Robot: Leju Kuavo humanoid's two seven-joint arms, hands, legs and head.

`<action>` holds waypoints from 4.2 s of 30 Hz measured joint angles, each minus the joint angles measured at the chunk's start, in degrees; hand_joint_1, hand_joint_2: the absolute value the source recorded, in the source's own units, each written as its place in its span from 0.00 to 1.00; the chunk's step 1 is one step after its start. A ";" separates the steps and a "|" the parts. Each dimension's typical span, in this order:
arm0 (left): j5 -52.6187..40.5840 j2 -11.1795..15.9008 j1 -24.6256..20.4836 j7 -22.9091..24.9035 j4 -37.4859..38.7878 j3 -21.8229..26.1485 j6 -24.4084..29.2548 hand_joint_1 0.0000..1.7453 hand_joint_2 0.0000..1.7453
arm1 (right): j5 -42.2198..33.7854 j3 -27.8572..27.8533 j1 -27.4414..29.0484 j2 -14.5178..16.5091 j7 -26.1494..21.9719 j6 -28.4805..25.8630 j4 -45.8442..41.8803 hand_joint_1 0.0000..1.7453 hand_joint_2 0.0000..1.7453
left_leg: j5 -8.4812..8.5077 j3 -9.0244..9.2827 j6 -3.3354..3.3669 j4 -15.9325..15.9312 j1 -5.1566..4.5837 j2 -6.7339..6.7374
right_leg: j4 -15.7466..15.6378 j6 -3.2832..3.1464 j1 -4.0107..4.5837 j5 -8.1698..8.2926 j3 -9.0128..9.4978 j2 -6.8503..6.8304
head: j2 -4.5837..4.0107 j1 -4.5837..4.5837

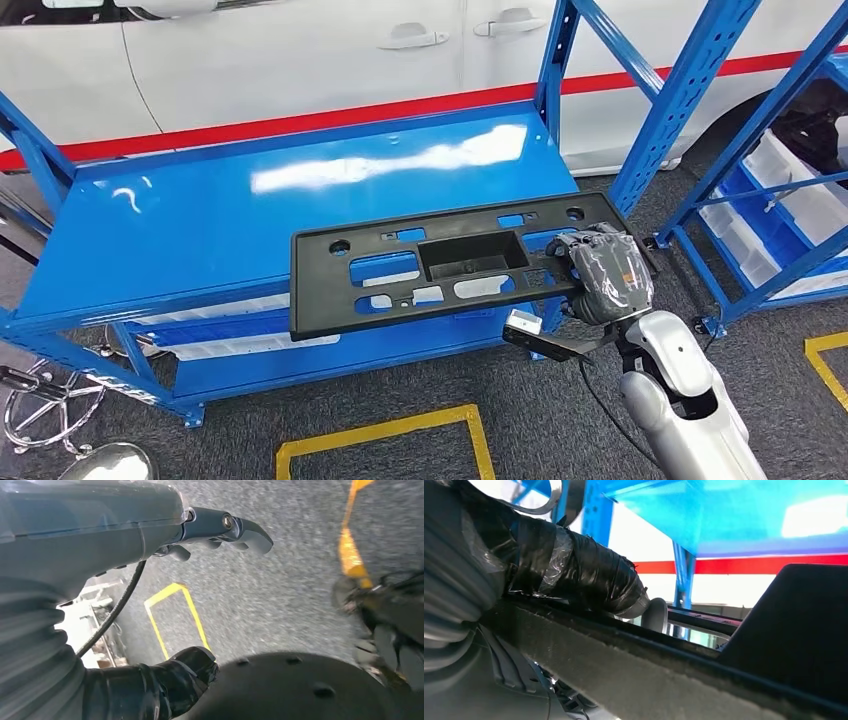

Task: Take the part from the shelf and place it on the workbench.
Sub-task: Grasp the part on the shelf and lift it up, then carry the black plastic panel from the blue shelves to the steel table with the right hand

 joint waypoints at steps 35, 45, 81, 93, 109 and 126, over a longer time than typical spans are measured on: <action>8.24 4.27 1.92 1.16 1.14 4.82 -4.07 0.00 1.00 | -4.65 15.33 -16.87 16.37 5.59 10.39 0.26 1.00 1.00 | 6.04 7.74 -1.11 -8.66 0.48 -0.13 | 0.61 0.23 0.21 1.89 -2.67 -0.85 | 0.00 0.03; 5.32 5.78 2.16 -0.10 1.39 2.48 -5.37 0.00 1.00 | -4.64 15.09 -17.17 15.36 7.72 10.27 -0.20 1.00 1.00 | 9.03 7.57 2.66 -16.07 -0.17 0.24 | 12.84 2.57 0.18 -7.37 -6.50 -0.15 | 0.00 0.08; -20.58 1.46 3.32 -0.38 1.48 -0.27 -3.28 0.00 1.00 | 3.27 4.94 -10.70 8.86 15.35 13.78 -8.36 1.00 1.00 | 11.03 4.25 2.35 -15.36 -0.72 -3.45 | 10.07 1.19 0.77 -3.92 -0.67 1.52 | 0.00 0.03; -26.70 0.27 2.47 2.19 1.55 -0.36 -5.18 0.00 1.00 | 8.11 3.65 -9.20 12.47 19.01 15.44 -9.86 1.00 1.00 | 3.59 -1.46 -1.33 -1.57 0.46 -1.00 | -2.76 -0.92 0.56 -0.24 3.23 -2.76 | 0.00 -0.26; -25.85 -1.01 2.80 -1.27 1.57 0.23 -3.23 0.00 1.00 | 5.54 -5.92 0.26 2.10 16.70 16.49 -22.41 1.00 1.00 | 11.98 3.70 2.36 -15.53 -0.23 -1.57 | 15.52 2.63 -0.21 -9.87 -3.00 -0.01 | 0.00 -0.15; -23.76 -0.43 2.87 -1.49 1.68 1.27 -3.73 0.00 1.00 | 3.95 -6.54 0.13 0.35 15.48 16.55 -22.95 1.00 1.00 | 8.97 -0.23 -1.65 0.32 0.62 -0.32 | -0.97 -0.38 0.18 -0.12 1.03 -4.57 | 0.00 -0.43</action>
